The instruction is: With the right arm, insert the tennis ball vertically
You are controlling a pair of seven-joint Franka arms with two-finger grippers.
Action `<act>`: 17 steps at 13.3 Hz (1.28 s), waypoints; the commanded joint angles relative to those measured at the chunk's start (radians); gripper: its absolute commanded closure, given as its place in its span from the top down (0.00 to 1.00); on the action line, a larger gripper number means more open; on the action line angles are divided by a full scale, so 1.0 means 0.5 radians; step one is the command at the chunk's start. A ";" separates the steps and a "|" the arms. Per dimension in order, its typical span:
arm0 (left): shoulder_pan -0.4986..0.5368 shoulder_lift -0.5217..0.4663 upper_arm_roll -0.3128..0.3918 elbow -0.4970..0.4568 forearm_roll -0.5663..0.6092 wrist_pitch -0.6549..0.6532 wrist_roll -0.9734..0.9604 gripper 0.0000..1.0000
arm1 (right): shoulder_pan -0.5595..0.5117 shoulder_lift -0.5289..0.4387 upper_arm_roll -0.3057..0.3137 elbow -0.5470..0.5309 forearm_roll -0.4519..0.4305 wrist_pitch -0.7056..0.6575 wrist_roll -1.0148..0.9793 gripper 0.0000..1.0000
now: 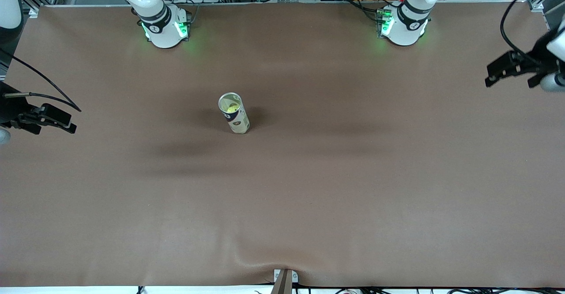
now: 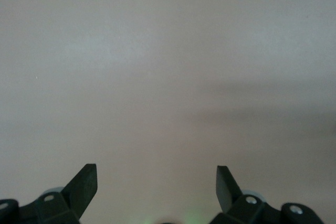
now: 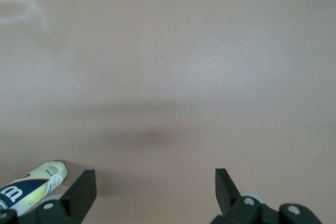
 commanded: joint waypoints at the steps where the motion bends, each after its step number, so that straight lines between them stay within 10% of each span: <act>1: -0.051 -0.245 0.035 -0.260 -0.033 0.022 0.037 1.00 | -0.008 -0.012 0.005 -0.010 0.026 -0.007 -0.013 1.00; 17: -0.063 -0.181 0.004 -0.171 -0.042 0.013 -0.061 1.00 | -0.017 -0.022 0.005 -0.032 0.066 -0.007 -0.031 1.00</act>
